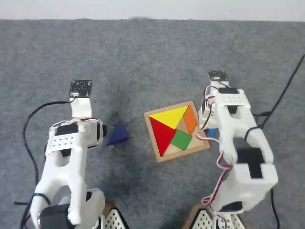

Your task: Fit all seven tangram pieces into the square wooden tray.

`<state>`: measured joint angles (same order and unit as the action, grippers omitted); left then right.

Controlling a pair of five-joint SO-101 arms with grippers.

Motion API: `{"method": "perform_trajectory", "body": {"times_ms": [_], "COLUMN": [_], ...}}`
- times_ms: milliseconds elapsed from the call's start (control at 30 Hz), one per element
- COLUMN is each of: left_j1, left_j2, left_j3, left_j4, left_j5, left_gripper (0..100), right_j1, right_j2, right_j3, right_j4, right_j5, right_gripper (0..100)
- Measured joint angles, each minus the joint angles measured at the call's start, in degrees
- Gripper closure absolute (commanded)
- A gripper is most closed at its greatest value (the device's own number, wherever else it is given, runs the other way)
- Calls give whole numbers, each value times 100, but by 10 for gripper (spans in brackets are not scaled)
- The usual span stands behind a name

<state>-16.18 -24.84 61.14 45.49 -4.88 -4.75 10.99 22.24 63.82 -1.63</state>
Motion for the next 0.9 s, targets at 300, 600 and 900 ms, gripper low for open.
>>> {"method": "perform_trajectory", "body": {"times_ms": [300, 600, 900], "left_j1": [0, 0, 18], "left_j2": [0, 0, 0], "left_j3": [0, 0, 0], "left_j4": [0, 0, 0], "left_j5": [0, 0, 0], "left_gripper": [804, 804, 804], "right_j1": [79, 149, 158], "right_j2": [668, 738, 747], "right_j3": [-677, -826, -932], "right_j4": [53, 53, 44], "right_j5": [-624, -1705, -2892], "right_gripper": [823, 822, 816]}}
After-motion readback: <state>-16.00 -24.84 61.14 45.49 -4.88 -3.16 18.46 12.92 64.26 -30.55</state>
